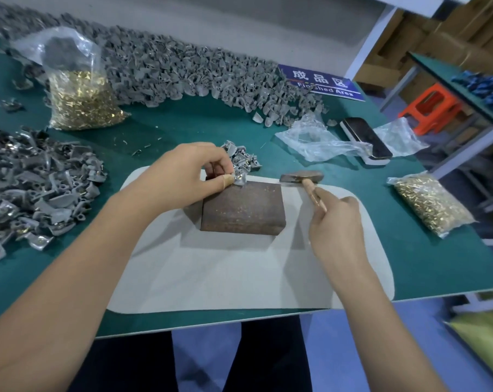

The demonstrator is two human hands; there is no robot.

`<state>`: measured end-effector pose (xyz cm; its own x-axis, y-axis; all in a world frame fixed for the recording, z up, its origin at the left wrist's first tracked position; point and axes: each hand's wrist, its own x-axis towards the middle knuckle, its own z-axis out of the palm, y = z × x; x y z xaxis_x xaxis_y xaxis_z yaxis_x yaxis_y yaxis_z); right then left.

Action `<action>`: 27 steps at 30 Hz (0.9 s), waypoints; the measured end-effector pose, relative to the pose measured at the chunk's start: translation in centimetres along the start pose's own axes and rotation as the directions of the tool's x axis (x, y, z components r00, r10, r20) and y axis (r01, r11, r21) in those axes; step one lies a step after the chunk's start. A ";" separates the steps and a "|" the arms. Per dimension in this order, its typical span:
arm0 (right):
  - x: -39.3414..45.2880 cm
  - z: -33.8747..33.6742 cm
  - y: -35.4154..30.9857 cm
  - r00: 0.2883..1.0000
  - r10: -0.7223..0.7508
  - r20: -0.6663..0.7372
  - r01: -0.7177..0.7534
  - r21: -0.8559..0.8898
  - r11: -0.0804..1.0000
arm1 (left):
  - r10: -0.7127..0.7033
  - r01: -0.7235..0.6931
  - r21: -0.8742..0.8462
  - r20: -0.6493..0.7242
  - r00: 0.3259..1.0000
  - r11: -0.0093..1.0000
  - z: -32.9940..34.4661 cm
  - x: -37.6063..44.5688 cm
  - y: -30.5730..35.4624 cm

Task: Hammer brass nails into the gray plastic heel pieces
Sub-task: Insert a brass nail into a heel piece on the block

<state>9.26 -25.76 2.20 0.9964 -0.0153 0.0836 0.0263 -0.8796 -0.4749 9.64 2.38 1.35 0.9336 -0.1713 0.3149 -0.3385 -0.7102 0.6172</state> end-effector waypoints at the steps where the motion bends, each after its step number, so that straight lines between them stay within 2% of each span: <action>1: -0.3 0.2 0.0 1.000 0.012 -0.008 -0.012 -0.054 0.998 | 0.000 0.000 0.007 0.003 1.000 1.000 0.1 0.0 0.1; 3: -0.8 0.5 -0.3 0.996 -0.008 -0.084 -0.012 -0.234 0.972 | -0.004 0.004 0.009 0.006 1.000 1.000 0.2 0.0 0.4; 4: -0.8 0.4 -0.6 0.992 -0.043 -0.121 0.011 -0.260 0.966 | -0.009 0.009 0.008 0.002 1.000 1.000 0.2 0.0 0.6; 5: -0.7 0.3 -1.1 0.987 -0.081 -0.139 0.050 -0.211 0.976 | -0.013 0.013 0.005 -0.007 1.000 1.000 0.2 -0.1 0.9; 7: -0.4 0.1 -2.5 0.971 -0.186 -0.148 0.195 0.053 0.979 | -0.024 0.023 -0.024 -0.051 0.998 0.999 0.1 -0.4 1.6; 9: -0.4 0.5 -4.8 0.945 -0.296 -0.142 0.326 0.285 0.902 | -0.047 0.038 -0.070 -0.132 0.990 0.997 0.0 -1.2 2.5; 11: -0.7 1.3 -7.2 0.909 -0.399 -0.120 0.414 0.382 0.826 | -0.074 0.057 -0.086 -0.216 0.974 0.995 -0.2 -2.6 3.4; 14: -0.9 3.2 -9.7 0.865 -0.494 -0.091 0.481 0.431 0.763 | -0.142 0.124 -0.076 -0.312 0.940 0.989 -1.5 -5.3 3.4; 17: -1.3 5.0 -12.3 0.827 -0.562 0.009 0.481 0.507 0.716 | -0.183 0.192 -0.006 -0.328 0.927 0.981 -3.9 -8.3 1.8; 21: -2.6 7.7 -16.0 0.759 -0.645 0.087 0.520 0.514 0.682 | -0.218 0.258 0.074 -0.345 0.913 0.963 -6.7 -12.1 -0.2; 25: -3.8 9.4 -18.9 0.694 -0.710 0.119 0.593 0.466 0.657 | -0.212 0.282 0.126 -0.396 0.894 0.951 -8.6 -15.0 -1.2; 27: -4.0 9.8 -20.0 0.654 -0.739 0.162 0.612 0.461 0.643 | -0.161 0.269 0.231 -0.399 0.903 0.935 -9.8 -16.0 -1.7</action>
<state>5.51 -3.46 2.79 0.6455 0.7168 0.2638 0.6638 -0.3556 -0.6579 -5.87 13.03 2.27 0.8505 0.2322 0.4720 -0.0381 -0.8677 0.4956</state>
